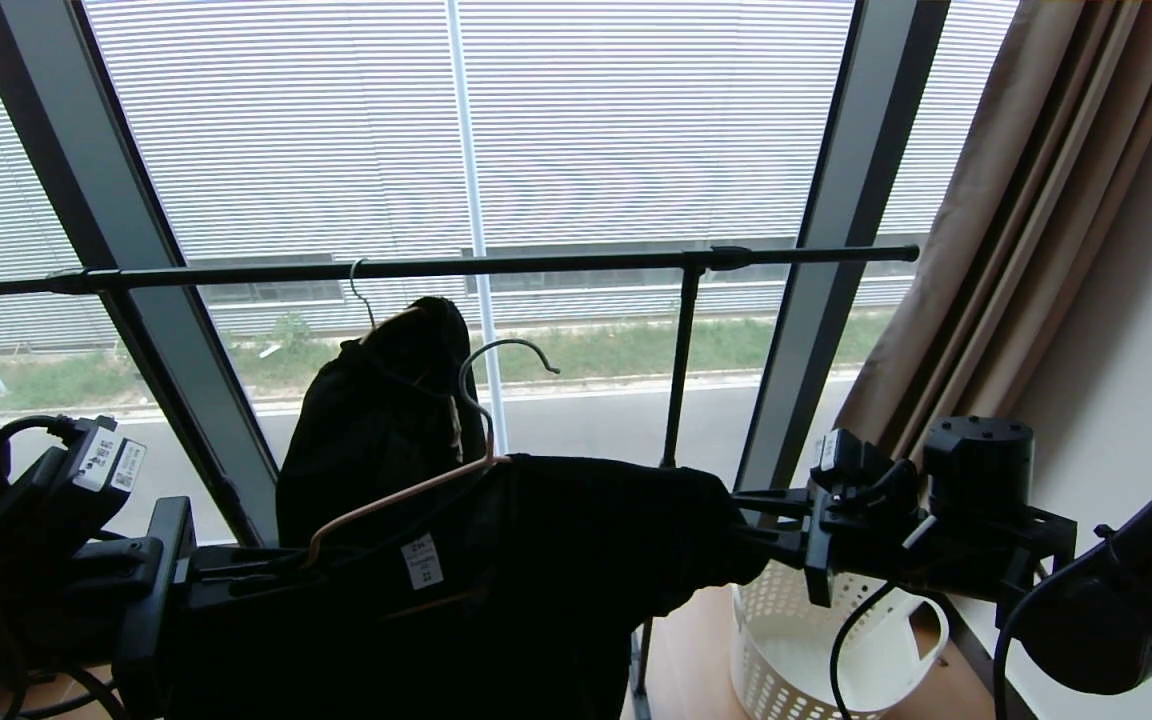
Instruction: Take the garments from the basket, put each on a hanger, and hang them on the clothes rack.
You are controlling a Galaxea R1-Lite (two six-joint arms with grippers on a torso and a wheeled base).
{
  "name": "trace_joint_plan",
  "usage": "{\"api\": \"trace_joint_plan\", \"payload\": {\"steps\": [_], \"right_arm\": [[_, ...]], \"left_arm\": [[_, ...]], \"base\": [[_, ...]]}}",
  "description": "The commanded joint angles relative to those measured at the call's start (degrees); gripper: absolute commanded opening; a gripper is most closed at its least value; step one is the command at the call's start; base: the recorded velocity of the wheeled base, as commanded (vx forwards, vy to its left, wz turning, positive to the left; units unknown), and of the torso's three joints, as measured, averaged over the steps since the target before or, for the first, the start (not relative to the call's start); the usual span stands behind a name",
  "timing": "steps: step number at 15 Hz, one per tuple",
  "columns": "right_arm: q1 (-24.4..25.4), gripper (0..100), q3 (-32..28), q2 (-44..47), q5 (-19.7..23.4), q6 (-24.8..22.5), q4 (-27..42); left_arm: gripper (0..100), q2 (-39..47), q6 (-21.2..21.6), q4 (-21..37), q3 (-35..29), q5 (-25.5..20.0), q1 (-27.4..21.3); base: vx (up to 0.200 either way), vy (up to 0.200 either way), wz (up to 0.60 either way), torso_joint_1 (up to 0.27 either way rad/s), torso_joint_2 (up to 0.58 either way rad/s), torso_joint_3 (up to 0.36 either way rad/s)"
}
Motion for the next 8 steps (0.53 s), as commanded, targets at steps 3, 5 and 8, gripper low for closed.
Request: {"api": "trace_joint_plan", "payload": {"steps": [3, 5, 8], "right_arm": [[-2.73, 0, -1.80, 0.50, 0.03, -0.04, 0.09], [-5.19, 0, -3.56, 0.85, -0.06, -0.04, 0.45], [-7.56, 0, -5.05, 0.94, 0.03, 0.14, 0.62]], "left_arm": [[0, 0.26, -0.01, -0.01, 0.18, 0.01, 0.13], [0, 0.44, -0.01, -0.01, 0.53, 0.01, 0.13], [0, 0.35, -0.01, -0.01, 0.53, 0.01, 0.22]], "base": [[0.000, 0.000, 0.00, 0.000, 0.00, 0.000], [0.000, 0.000, 0.00, 0.000, 0.00, 0.000], [0.000, 0.000, 0.00, 0.000, 0.00, 0.000]]}}
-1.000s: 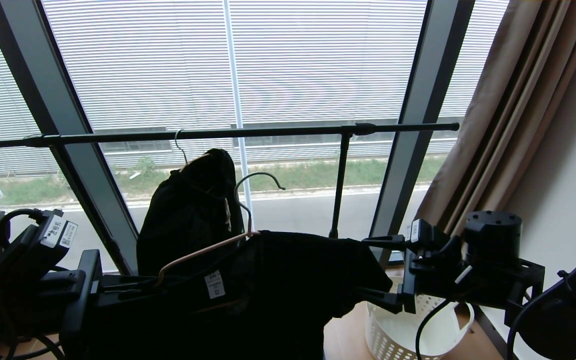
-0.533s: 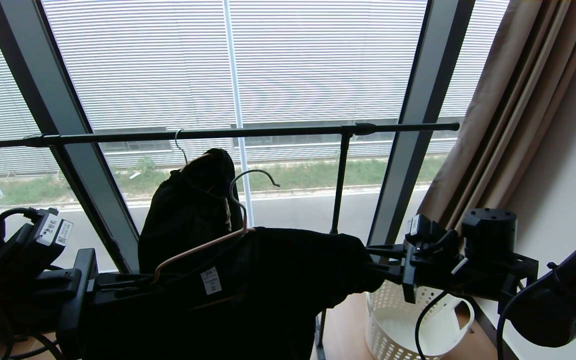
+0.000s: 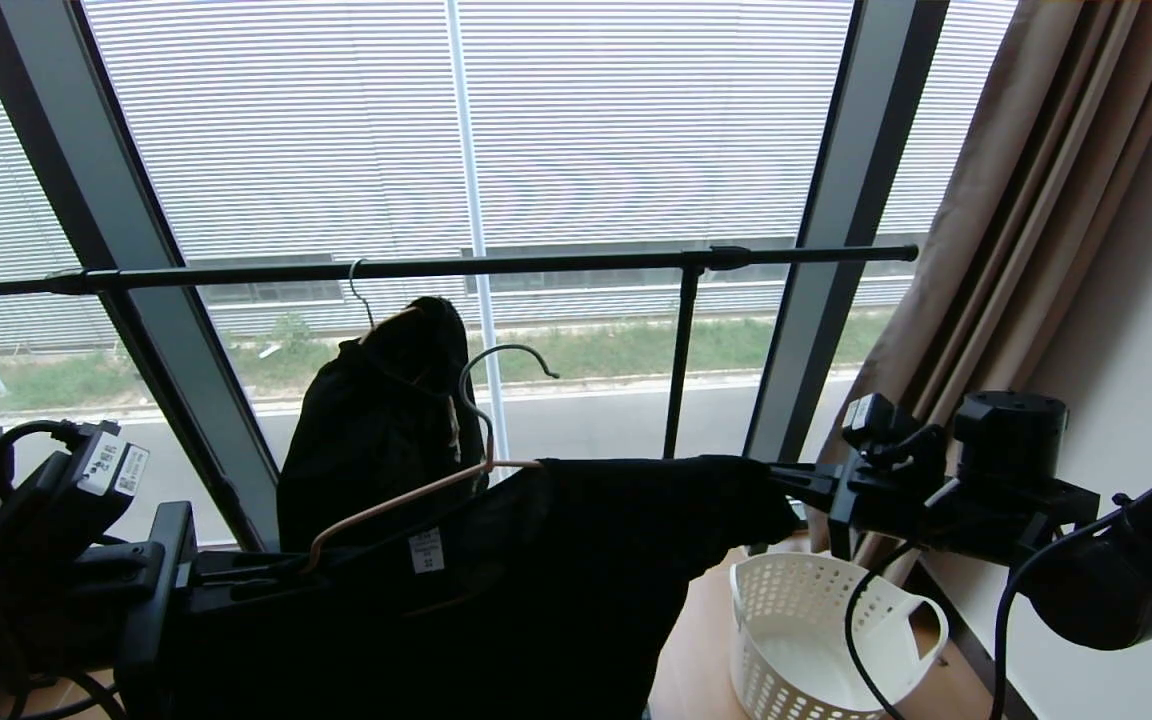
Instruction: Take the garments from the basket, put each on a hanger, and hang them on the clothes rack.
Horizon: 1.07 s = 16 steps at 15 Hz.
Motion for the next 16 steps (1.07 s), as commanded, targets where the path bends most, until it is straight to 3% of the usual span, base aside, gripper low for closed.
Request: {"api": "trace_joint_plan", "payload": {"steps": [1, 13, 16], "right_arm": [[-1.86, 0, -1.25, 0.43, 0.01, 0.02, 0.00], [-5.82, 0, -3.36, 0.08, 0.10, 0.89, 0.00], [-5.82, 0, -3.19, 0.08, 0.10, 0.89, 0.00]], "left_arm": [[0, 0.04, 0.00, -0.01, 0.13, 0.01, 0.73], [0, 0.13, 0.00, -0.09, 0.22, -0.26, 2.22], [0, 0.13, 0.00, -0.01, 0.31, -3.68, 3.81]], "base": [[0.000, 0.000, 0.00, 0.000, 0.00, 0.000], [0.000, 0.000, 0.00, 0.000, 0.00, 0.000], [0.000, 0.000, 0.00, 0.000, 0.00, 0.000]]}}
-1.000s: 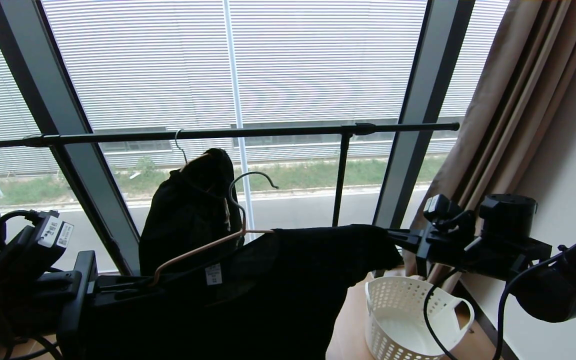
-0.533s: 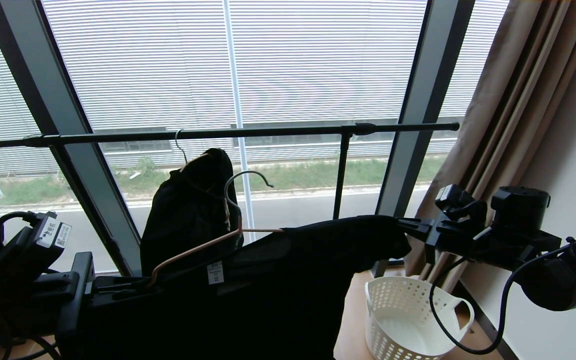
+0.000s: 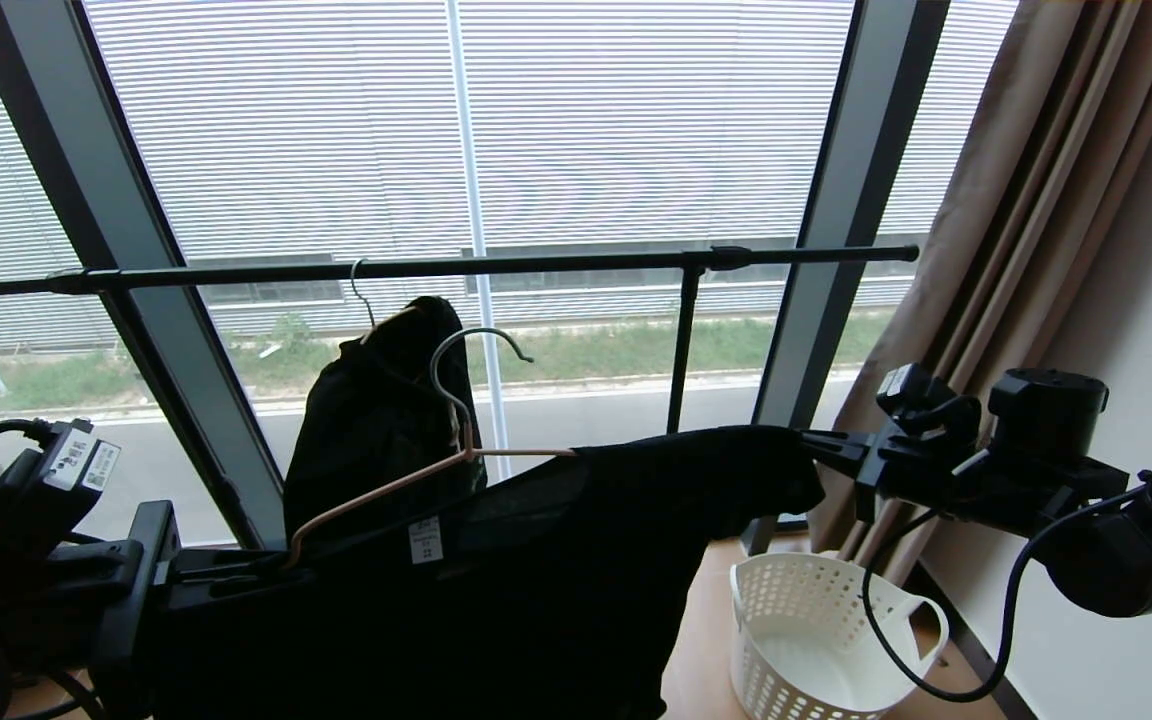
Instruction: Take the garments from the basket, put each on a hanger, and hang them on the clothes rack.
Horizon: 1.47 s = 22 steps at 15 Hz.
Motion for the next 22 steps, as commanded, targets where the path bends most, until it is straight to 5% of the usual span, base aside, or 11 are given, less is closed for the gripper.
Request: {"api": "trace_joint_plan", "payload": {"steps": [1, 6, 7, 9, 11, 14, 17, 19, 22], "right_arm": [[0.10, 0, 0.35, -0.08, 0.01, -0.03, -0.05], [3.17, 0, 3.34, -3.68, 0.01, -0.12, 2.41], [4.14, 100, 3.61, -4.65, -0.08, -0.38, 3.73], [4.40, 100, 4.05, -4.91, -0.17, -0.65, 3.73], [5.11, 100, 5.54, -5.44, -0.08, -6.62, 3.64], [8.80, 100, 6.51, -8.52, -1.92, -6.89, 4.08], [15.74, 100, 7.39, -11.77, -10.62, -2.76, 4.08], [19.96, 100, 6.95, -13.09, -17.04, 2.08, 3.82], [22.77, 100, 5.98, -14.32, -21.17, 6.65, 3.82]], "left_arm": [[0, 0.22, 0.09, -0.08, 0.16, -0.06, 0.42], [0, 0.31, 0.00, 0.01, 0.08, -0.15, 0.42], [0, 0.31, 0.00, 0.01, 0.08, -0.15, 0.42], [0, 0.31, 0.00, 0.01, -0.01, -0.15, 0.42], [0, 0.31, -0.26, 0.01, -0.27, -0.06, 0.42], [0, 0.40, -1.58, -0.08, -0.63, 0.11, 0.42], [0, 1.45, -4.57, -0.08, -3.00, 1.69, 0.33], [0, 4.53, -4.92, -0.08, -6.16, 7.05, 0.07], [0, 8.92, -7.47, -0.08, -10.65, 9.34, -1.87]], "base": [[0.000, 0.000, 0.00, 0.000, 0.00, 0.000], [0.000, 0.000, 0.00, 0.000, 0.00, 0.000], [0.000, 0.000, 0.00, 0.000, 0.00, 0.000], [0.000, 0.000, 0.00, 0.000, 0.00, 0.000], [0.000, 0.000, 0.00, 0.000, 0.00, 0.000], [0.000, 0.000, 0.00, 0.000, 0.00, 0.000], [0.000, 0.000, 0.00, 0.000, 0.00, 0.000], [0.000, 0.000, 0.00, 0.000, 0.00, 0.000], [0.000, 0.000, 0.00, 0.000, 0.00, 0.000]]}}
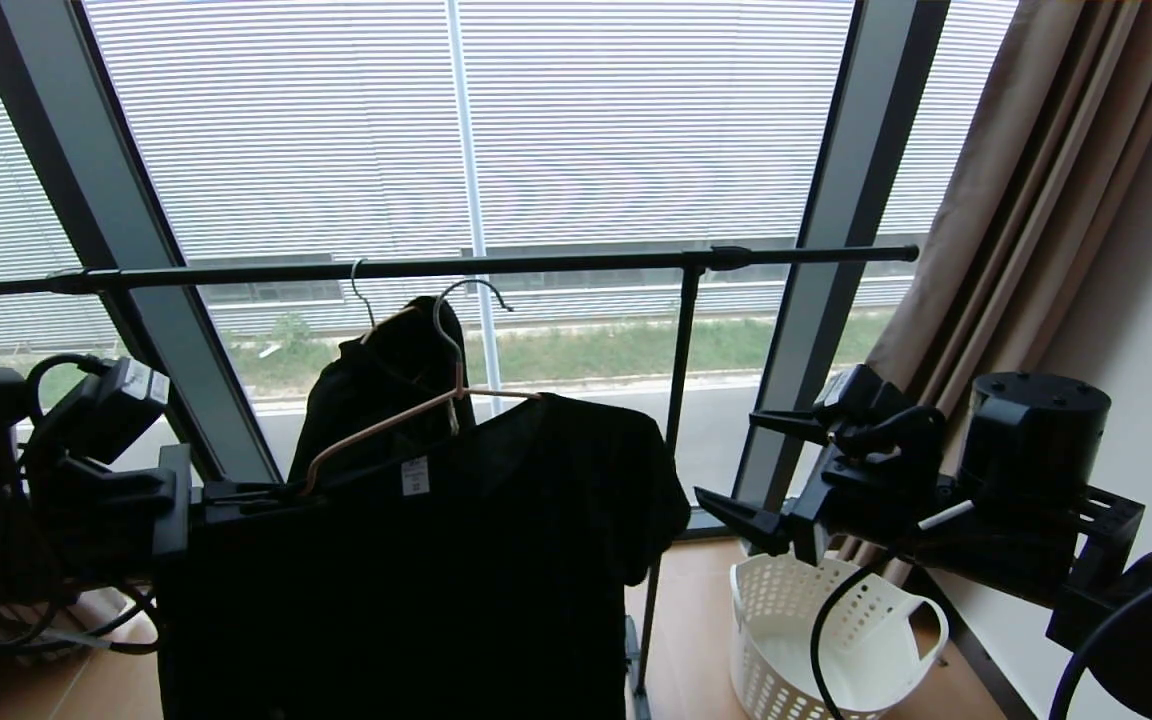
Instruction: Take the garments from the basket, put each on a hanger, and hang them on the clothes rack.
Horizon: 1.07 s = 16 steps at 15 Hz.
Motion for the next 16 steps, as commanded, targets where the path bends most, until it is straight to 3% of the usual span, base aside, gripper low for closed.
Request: {"api": "trace_joint_plan", "payload": {"steps": [1, 2, 5, 7, 10, 12, 16], "right_arm": [[1.24, 100, -0.51, -1.02, -0.21, 0.20, 0.04], [1.24, 100, -0.86, -0.50, -0.21, 0.20, 0.13], [1.24, 100, -0.86, -0.50, -0.21, 0.20, 0.13], [1.24, 100, -0.77, -0.41, -0.29, 0.20, 0.13], [1.24, 100, -0.77, -0.41, -0.29, 0.20, 0.13], [1.16, 100, -0.77, -0.50, -0.29, 0.20, 0.13], [1.07, 100, -0.77, -0.50, -0.29, 0.11, 0.22]], "left_arm": [[0, 3.92, -1.03, -0.06, -2.85, 1.21, -1.48], [0, 6.55, -1.29, -0.15, -5.31, 3.76, -2.45], [0, 9.54, -3.05, -1.90, -8.48, 4.72, -2.80], [0, 12.97, -7.44, -7.18, -10.15, 5.51, -3.68], [0, 17.80, -12.72, -14.21, -11.11, 13.78, -6.93], [0, 20.26, -15.27, -17.99, -11.29, 15.89, -9.04], [0, 24.66, -18.17, -21.06, -13.75, 18.87, -11.67]], "base": [[0.000, 0.000, 0.00, 0.000, 0.00, 0.000], [0.000, 0.000, 0.00, 0.000, 0.00, 0.000], [0.000, 0.000, 0.00, 0.000, 0.00, 0.000], [0.000, 0.000, 0.00, 0.000, 0.00, 0.000], [0.000, 0.000, 0.00, 0.000, 0.00, 0.000], [0.000, 0.000, 0.00, 0.000, 0.00, 0.000], [0.000, 0.000, 0.00, 0.000, 0.00, 0.000]]}}
